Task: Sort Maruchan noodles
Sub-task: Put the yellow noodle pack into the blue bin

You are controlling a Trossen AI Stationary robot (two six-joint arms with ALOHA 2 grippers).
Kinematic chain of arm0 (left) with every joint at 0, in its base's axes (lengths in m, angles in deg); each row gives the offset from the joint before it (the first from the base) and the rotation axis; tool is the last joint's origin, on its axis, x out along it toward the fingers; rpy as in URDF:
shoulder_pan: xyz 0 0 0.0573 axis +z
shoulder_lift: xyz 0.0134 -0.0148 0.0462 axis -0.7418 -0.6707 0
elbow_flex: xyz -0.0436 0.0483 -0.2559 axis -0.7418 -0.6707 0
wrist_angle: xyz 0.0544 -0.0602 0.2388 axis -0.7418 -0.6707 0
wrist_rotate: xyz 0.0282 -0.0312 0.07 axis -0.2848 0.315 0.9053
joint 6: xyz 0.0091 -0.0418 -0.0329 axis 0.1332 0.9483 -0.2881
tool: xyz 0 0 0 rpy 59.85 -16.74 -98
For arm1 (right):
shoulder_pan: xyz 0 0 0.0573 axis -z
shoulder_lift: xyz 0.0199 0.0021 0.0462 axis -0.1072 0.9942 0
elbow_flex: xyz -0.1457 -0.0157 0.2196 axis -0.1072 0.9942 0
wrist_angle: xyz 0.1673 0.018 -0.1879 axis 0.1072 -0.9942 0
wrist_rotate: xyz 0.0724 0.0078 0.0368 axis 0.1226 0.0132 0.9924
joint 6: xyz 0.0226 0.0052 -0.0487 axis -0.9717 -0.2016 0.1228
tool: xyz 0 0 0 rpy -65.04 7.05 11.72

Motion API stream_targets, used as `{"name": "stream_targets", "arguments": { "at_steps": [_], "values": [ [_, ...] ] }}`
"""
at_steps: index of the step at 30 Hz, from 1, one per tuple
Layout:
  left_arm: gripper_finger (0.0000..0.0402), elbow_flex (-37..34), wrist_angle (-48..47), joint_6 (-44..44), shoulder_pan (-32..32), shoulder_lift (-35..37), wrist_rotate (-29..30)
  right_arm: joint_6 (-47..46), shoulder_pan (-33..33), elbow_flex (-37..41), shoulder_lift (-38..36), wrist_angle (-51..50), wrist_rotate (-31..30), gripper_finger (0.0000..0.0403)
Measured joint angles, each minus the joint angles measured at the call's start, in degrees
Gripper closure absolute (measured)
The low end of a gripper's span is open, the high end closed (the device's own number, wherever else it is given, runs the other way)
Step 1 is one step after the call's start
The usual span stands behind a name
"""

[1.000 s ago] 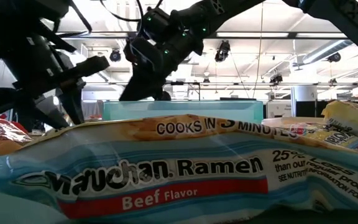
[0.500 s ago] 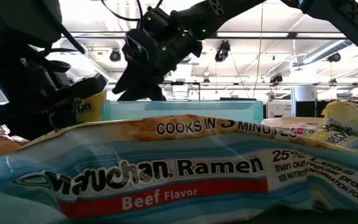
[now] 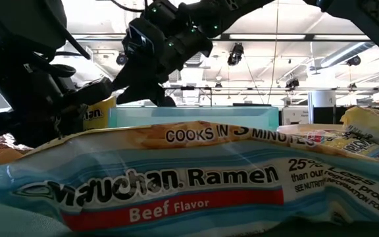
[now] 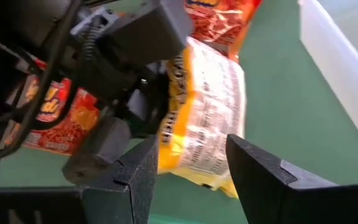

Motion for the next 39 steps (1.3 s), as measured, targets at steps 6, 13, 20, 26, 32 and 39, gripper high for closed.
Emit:
{"name": "stream_targets", "arguments": {
  "at_steps": [6,13,20,26,32,39],
  "values": [
    [0.0326,0.0,0.3,-2.8,0.1,0.0,1.7,-0.1,-0.8,0.0,1.5,1.5,0.0,0.0225],
    [0.0326,0.0,0.9,-4.3,0.5,0.0,2.0,-0.6,-1.4,0.1,2.9,3.5,0.0,0.0225],
    [0.0326,0.0,0.9,-4.4,1.3,0.0,2.3,0.7,-1.3,0.1,3.0,4.7,-1.2,0.0225],
    [0.0326,0.0,1.1,-4.4,1.8,0.0,2.4,3.7,-1.4,0.1,3.0,4.6,-5.0,0.0225],
    [0.0326,0.0,1.4,-4.4,1.9,0.1,2.5,4.1,-1.5,0.3,3.0,4.6,-5.1,0.0225],
    [0.0326,0.0,2.1,-4.4,2.3,0.1,4.5,1.9,-1.5,0.6,5.4,5.7,-5.0,0.0225]
  ]
}}
